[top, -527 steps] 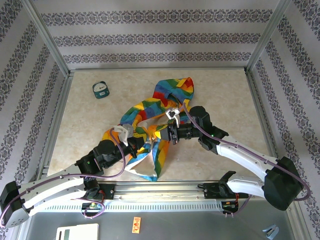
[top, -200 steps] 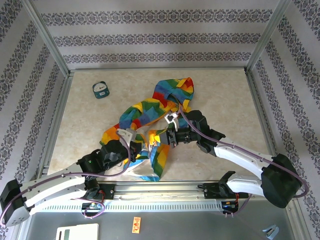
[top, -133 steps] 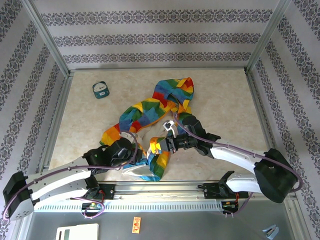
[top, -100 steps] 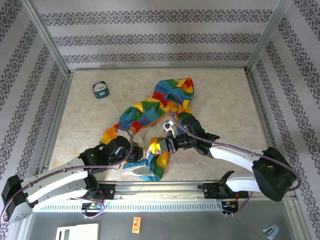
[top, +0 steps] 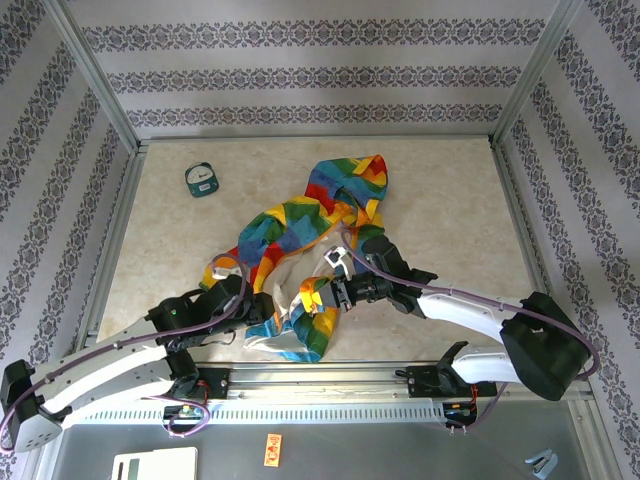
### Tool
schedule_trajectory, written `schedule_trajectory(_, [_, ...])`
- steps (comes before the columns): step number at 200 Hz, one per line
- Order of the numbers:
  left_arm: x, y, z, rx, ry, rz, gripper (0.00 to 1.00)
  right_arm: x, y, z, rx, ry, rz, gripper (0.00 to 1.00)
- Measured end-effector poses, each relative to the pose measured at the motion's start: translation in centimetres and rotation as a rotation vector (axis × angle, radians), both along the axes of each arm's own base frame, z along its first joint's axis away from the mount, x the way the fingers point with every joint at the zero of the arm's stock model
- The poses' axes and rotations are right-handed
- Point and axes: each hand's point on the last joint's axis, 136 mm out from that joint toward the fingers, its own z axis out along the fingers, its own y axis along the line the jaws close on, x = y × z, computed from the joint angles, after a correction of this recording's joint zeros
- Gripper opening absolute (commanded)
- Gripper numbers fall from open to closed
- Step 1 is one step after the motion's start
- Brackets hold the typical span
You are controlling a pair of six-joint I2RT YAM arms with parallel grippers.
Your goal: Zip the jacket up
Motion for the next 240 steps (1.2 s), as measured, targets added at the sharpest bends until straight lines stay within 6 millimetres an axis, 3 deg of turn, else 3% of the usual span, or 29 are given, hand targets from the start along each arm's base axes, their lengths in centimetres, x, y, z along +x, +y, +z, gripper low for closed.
schedule_trajectory(31, [-0.7,0.4,-0.2,-0.030,0.030,0.020,0.37,0.0,0.0,-0.1,-0.001,0.001,0.000,0.00])
schedule_trajectory(90, [-2.6,0.2,-4.4,-0.044,0.134,0.011,0.35,0.0,0.0,-0.1,0.000,-0.003,0.002,0.00])
schedule_trajectory(200, [-2.8,-1.9,-6.0,-0.189,0.160,0.007,0.36,0.0,0.0,-0.1,-0.001,-0.006,0.002,0.00])
schedule_trajectory(210, [-2.8,-2.0,-6.0,-0.199,0.160,0.008,0.31,0.0,0.0,-0.1,-0.001,-0.005,0.002,0.00])
schedule_trajectory(240, [-2.8,-2.1,-5.9,-0.210,0.157,0.005,0.03,-0.1,-0.1,0.0,-0.001,-0.006,0.002,0.00])
